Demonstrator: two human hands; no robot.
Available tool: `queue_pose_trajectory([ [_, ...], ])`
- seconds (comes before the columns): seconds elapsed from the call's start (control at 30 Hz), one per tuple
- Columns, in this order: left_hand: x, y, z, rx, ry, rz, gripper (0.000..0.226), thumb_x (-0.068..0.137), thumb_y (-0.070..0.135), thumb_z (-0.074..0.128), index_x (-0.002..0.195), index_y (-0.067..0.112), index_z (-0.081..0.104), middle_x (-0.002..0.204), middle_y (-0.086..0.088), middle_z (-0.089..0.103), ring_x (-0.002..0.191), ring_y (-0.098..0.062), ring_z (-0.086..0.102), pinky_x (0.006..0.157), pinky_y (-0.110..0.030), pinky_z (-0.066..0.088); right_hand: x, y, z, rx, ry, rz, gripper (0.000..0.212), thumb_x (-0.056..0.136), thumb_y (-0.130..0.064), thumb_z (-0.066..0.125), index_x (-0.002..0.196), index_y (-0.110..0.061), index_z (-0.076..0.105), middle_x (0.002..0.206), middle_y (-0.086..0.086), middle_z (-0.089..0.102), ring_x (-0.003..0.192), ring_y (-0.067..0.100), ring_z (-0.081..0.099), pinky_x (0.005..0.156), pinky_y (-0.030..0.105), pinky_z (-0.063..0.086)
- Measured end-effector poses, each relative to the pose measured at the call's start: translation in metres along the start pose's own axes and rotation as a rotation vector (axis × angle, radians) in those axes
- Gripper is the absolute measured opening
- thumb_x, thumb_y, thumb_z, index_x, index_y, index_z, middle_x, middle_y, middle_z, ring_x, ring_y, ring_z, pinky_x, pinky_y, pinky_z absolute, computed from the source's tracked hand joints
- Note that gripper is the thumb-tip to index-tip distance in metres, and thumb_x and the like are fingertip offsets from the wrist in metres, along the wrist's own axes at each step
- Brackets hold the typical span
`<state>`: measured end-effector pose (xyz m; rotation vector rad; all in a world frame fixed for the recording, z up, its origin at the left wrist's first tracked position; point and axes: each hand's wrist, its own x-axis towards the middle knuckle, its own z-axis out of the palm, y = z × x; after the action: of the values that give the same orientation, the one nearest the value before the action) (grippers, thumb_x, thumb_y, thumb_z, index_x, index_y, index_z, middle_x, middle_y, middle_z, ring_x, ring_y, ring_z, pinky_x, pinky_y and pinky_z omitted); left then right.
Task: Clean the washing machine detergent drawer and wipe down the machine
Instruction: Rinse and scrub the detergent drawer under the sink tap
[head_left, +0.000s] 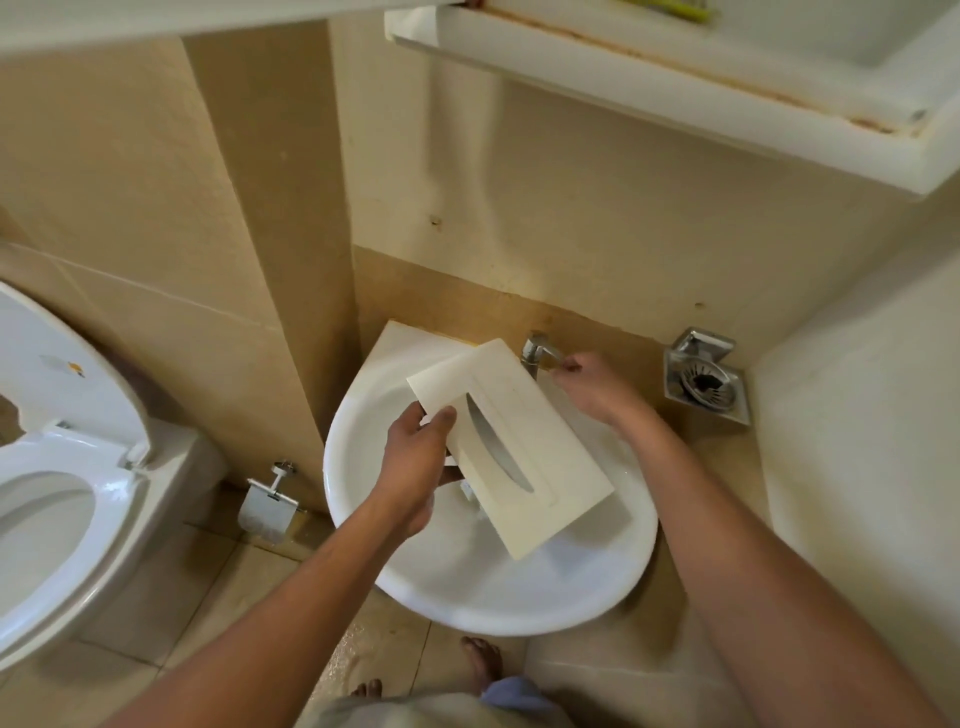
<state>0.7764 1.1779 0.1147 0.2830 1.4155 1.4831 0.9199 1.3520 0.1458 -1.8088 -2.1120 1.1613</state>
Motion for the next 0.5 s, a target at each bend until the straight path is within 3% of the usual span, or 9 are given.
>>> queue_pose_trajectory([
  [0.07,0.001,0.004,-0.005,0.041,-0.016,0.034,0.025,0.105,0.021,0.049,0.126,0.028,0.060,0.116,0.001,0.071,0.105,-0.023,0.068,0.085,-0.048,0.060,0.012,0.006,0.006,0.032,0.083,-0.023,0.016,0.099,-0.024,0.053,0.104,-0.012,0.061,0.085,0.004,0.057,0.076,0.019,0.052,0.062,0.029,0.037],
  [0.13,0.003,0.009,-0.009,0.137,-0.036,0.067,0.020,0.106,0.026,0.048,0.118,0.034,0.062,0.115,0.003,0.071,0.103,-0.020,0.069,0.086,-0.044,0.059,0.025,0.008,0.009,0.001,0.152,-0.065,0.024,0.100,-0.024,0.050,0.117,-0.010,0.059,0.101,0.006,0.060,0.091,0.025,0.057,0.075,0.034,0.046],
  [0.2,0.005,0.016,-0.012,0.261,-0.091,0.096,0.019,0.106,0.031,0.046,0.116,0.035,0.062,0.117,0.003,0.070,0.105,-0.020,0.068,0.091,-0.045,0.058,0.036,0.008,0.013,-0.075,0.117,-0.105,0.026,0.101,-0.022,0.047,0.118,-0.009,0.063,0.111,0.012,0.067,0.103,0.031,0.061,0.083,0.038,0.048],
  [0.37,0.009,0.034,-0.012,0.460,-0.203,0.153,0.024,0.107,0.034,0.043,0.123,0.029,0.060,0.120,0.005,0.068,0.112,-0.021,0.064,0.098,-0.049,0.054,0.040,-0.011,0.027,-0.129,0.174,-0.057,0.030,0.102,-0.020,0.048,0.105,0.001,0.070,0.113,0.023,0.069,0.105,0.037,0.064,0.073,0.029,0.040],
  [0.43,0.011,0.041,-0.016,0.442,-0.167,0.152,0.027,0.107,0.034,0.042,0.127,0.026,0.059,0.118,0.003,0.068,0.111,-0.022,0.064,0.099,-0.050,0.054,0.042,-0.025,0.032,0.030,0.172,-0.002,0.026,0.096,-0.018,0.052,0.094,-0.001,0.071,0.106,0.021,0.071,0.100,0.036,0.068,0.075,0.033,0.051],
  [0.5,0.013,0.048,-0.022,0.384,-0.148,0.137,0.028,0.107,0.033,0.043,0.129,0.025,0.059,0.118,0.000,0.068,0.111,-0.024,0.065,0.095,-0.050,0.055,0.047,-0.032,0.030,0.229,0.087,0.053,0.018,0.083,-0.015,0.051,0.078,-0.008,0.067,0.091,0.016,0.072,0.080,0.030,0.070,0.071,0.039,0.058],
])
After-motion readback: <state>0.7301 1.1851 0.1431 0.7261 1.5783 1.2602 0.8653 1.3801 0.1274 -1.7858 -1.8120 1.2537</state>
